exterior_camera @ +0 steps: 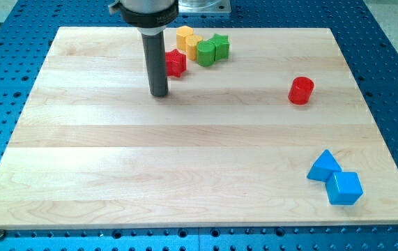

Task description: Put the red circle at the top right corner

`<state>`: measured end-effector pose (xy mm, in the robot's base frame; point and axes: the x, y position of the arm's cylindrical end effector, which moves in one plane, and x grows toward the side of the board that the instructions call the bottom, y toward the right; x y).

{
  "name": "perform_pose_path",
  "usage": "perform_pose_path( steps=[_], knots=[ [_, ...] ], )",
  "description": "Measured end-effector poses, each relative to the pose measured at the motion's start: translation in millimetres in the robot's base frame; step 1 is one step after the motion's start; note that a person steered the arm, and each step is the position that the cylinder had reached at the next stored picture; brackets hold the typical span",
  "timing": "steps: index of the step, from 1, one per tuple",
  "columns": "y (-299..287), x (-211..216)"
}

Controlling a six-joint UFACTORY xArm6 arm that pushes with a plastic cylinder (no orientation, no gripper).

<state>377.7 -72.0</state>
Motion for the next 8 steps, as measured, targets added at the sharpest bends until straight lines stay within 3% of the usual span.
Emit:
perform_pose_path(
  steps=[4, 6, 8],
  knots=[
    [30.0, -58.0],
    [55.0, 28.1],
    [66.1, 30.3]
  ],
)
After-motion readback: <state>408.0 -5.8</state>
